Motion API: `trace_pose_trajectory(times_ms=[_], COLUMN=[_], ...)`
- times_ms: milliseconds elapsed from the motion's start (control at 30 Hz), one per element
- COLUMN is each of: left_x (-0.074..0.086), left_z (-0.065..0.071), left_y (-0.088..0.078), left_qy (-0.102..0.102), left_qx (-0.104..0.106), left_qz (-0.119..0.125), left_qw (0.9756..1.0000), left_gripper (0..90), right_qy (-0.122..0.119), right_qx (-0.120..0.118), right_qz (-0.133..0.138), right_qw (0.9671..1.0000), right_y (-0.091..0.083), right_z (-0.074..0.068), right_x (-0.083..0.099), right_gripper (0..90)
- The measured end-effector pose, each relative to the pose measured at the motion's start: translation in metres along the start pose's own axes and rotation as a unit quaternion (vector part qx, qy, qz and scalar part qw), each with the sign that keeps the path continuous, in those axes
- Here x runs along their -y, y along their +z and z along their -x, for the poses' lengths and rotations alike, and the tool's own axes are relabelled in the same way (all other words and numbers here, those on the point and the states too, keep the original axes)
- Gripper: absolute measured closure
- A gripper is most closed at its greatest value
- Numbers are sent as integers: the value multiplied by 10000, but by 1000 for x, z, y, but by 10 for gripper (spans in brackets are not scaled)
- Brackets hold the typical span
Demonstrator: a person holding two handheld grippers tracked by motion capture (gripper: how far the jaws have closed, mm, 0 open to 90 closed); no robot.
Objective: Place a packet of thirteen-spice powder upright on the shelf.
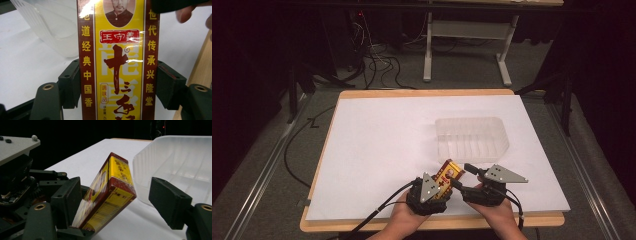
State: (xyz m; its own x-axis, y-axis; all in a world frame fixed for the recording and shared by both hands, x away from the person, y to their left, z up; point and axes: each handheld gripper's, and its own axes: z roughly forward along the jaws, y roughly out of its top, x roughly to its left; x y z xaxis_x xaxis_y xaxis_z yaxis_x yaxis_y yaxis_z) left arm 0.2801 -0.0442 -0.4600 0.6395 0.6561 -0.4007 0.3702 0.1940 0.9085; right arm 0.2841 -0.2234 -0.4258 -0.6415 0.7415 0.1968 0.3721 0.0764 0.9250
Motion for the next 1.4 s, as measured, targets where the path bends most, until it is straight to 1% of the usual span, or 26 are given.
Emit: trace_pose_trajectory(times_ms=[33,200,267,300,367,467,533,633,667,767,867,933,1000,1067,1100,1200,1333,1400], left_x=[0,-1,-2,-2,-2,-1,0,0,0,1,1,1,2,2,1,0,-2,-3], left_z=[0,1,1,1,1,1,1,0,0,-1,0,0,-1,-2,-2,-2,-4,-5], left_y=[-1,-2,-2,-2,-2,-2,-1,-1,0,0,0,0,1,1,1,0,-1,-1], left_qy=[27,-18,-25,-26,-15,5,21,-19,-41,-91,-51,-51,-41,-25,-53,-86,-118,-150], left_qx=[-2,1,2,-5,-9,-8,-2,-14,-17,-3,18,35,61,88,91,122,131,129], left_qz=[14,77,101,112,110,84,77,27,23,-60,-29,-11,-52,-89,-66,-63,-96,-99], left_qw=[10000,10000,9999,9999,9999,10000,10000,10000,10000,9999,10000,10000,10000,9999,9999,9999,9998,9998], left_gripper=[325,325,325,325,325,324,324,324,324,323,322,321,314,285,264,243,240,241], right_qy=[4,154,187,218,238,272,246,215,182,138,139,99,27,-122,-182,-162,-106,-90], right_qx=[-9,-154,-187,-221,-240,-291,-285,-296,-334,-338,-362,-370,-356,-225,-162,-80,37,65], right_qz=[-12,-62,-81,-100,-108,-133,-143,-157,-163,-181,-172,-133,-131,-131,-127,-49,56,64], right_qw=[10000,9997,9996,9995,9994,9991,9992,9992,9991,9992,9991,9992,9993,9996,9996,9998,9999,9999], right_y=[1,4,5,5,5,6,6,5,5,5,4,3,3,2,1,-1,-6,-6], right_z=[0,-1,-1,-1,0,0,-1,-1,-2,-4,-5,-7,-8,-11,-12,-9,-4,-3], right_x=[0,1,1,2,2,3,3,3,3,2,1,0,0,0,-1,-2,-3,-3], right_gripper=[284,359,392,427,441,497,537,572,599,613,631,645,665,683,684,685,685,685])
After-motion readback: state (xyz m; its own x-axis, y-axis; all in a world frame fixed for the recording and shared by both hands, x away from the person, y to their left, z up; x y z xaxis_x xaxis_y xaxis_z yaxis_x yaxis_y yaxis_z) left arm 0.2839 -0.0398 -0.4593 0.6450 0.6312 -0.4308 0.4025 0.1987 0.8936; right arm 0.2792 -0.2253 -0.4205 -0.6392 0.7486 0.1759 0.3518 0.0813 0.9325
